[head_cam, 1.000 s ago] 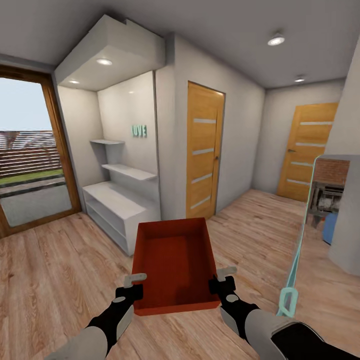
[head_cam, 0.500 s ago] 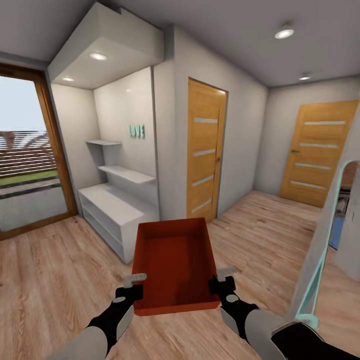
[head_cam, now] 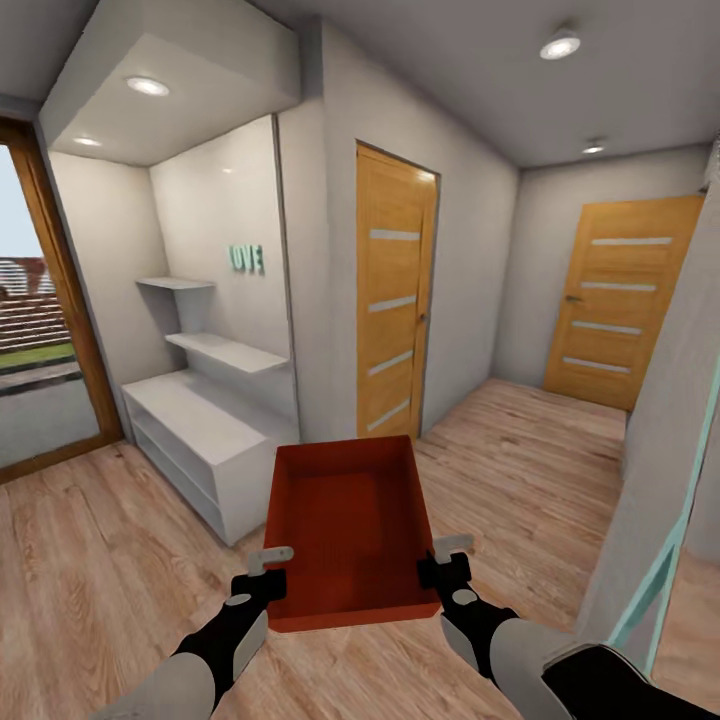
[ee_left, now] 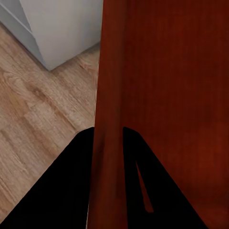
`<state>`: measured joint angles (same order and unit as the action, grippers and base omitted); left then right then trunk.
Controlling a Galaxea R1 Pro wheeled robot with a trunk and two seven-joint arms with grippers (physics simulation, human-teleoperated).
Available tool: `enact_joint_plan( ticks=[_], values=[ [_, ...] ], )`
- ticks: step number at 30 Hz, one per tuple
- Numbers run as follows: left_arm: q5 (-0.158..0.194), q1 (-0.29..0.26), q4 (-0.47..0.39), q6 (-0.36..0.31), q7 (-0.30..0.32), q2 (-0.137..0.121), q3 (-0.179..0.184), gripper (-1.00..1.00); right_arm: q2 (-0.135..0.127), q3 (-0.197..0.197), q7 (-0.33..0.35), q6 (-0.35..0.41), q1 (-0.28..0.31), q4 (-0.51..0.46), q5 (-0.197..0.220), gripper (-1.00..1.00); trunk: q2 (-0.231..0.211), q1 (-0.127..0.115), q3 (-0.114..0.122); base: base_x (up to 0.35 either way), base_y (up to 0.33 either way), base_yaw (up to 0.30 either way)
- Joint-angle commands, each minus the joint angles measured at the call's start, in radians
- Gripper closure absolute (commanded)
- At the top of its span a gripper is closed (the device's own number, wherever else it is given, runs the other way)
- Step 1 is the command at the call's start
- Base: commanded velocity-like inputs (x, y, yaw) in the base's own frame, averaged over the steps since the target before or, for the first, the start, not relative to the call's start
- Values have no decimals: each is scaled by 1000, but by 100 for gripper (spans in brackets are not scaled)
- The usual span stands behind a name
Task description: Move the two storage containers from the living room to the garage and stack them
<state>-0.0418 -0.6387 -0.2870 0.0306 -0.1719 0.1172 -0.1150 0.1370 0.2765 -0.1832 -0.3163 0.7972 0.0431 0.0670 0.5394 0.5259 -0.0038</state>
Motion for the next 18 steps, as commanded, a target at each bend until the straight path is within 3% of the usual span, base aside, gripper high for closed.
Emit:
enact_joint_plan(
  ticks=[1, 12, 18],
  values=[
    [-6, 1, 3, 3, -6, -24, -5, 100, 1, -20, -4, -82, 2, -19, -9, 100, 1, 1, -1, 321, 0, -75],
    [-6, 1, 3, 3, -6, -24, -5, 100, 5, -21, -10, -68, 2, -19, -7, 100, 1, 1, -2, 321, 0, -10],
    [-6, 1, 3, 3, -6, -24, -6, 100, 4, -22, -22, -69, 2, -19, -8, 100, 1, 1, -2, 321, 100, 0]
  ],
)
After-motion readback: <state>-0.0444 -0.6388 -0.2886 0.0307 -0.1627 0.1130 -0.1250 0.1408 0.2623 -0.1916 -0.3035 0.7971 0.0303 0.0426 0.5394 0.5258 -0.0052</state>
